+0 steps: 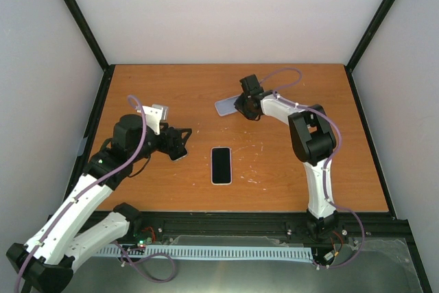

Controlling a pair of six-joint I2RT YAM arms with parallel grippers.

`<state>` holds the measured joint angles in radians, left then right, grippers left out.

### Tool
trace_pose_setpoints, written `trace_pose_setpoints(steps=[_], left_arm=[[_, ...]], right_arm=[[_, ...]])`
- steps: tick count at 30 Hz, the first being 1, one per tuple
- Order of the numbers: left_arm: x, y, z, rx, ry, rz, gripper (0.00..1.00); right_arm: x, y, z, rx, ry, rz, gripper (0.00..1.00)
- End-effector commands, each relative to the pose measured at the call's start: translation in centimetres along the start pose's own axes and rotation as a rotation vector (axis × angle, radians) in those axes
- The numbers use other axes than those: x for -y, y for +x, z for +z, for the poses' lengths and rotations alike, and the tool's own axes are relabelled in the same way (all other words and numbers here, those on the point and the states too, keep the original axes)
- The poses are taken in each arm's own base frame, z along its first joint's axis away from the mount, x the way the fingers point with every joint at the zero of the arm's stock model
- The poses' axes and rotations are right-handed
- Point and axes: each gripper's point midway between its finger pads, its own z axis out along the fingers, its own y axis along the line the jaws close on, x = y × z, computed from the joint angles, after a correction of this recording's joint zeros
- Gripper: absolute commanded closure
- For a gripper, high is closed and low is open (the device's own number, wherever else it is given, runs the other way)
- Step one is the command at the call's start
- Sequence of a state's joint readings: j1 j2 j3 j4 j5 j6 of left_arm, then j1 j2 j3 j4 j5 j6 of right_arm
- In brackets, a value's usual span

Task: Put the phone into the phone case

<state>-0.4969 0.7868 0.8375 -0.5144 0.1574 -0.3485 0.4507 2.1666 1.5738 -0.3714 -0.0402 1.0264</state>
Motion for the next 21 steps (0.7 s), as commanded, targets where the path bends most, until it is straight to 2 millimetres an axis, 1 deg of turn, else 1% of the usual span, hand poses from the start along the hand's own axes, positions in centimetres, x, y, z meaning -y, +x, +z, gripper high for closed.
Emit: trace_pose_setpoints(steps=[1,6,10,13,15,18,19,21], left_arm=[[0.6,-0.8,-0.4,0.036,0.022,0.033,0.01],[0.5,-0.7,-0.3,0.031,0.019,0.031,0.01],[0.4,-0.7,-0.3,0.032,0.015,0.031,0.01],[0.4,-0.6,-0.2,0.029,0.012,0.03,0.0],[0.3,-0.7,-0.2,0.03,0.007,0.03,0.0],[0.1,-0.7,-0.2,0.033,-0.002,0.028,0.0],[0.0,-0.8,-0.3,0.036,-0.007,0.027,0.01],[0.0,-0.7,-0.2,0.034,-0.011,0.027,0.01]], right_arm=[[-0.1,-0.4,0.6,0.031,0.019,0.077,0.71],[-0.6,0.1,2.0,0.005,-0.01,0.074,0.7],[-0.4,0.2,2.8,0.001,-0.004,0.08,0.69],[-0.1,0.3,3.0,-0.005,0.011,0.08,0.71],[0.3,0.3,2.9,-0.007,0.031,0.068,0.75],[1.0,0.2,2.1,0.003,0.064,0.029,0.85],[1.1,0.1,1.1,0.014,0.066,-0.017,0.92],[1.1,-0.1,-0.1,0.027,0.067,-0.058,0.96]])
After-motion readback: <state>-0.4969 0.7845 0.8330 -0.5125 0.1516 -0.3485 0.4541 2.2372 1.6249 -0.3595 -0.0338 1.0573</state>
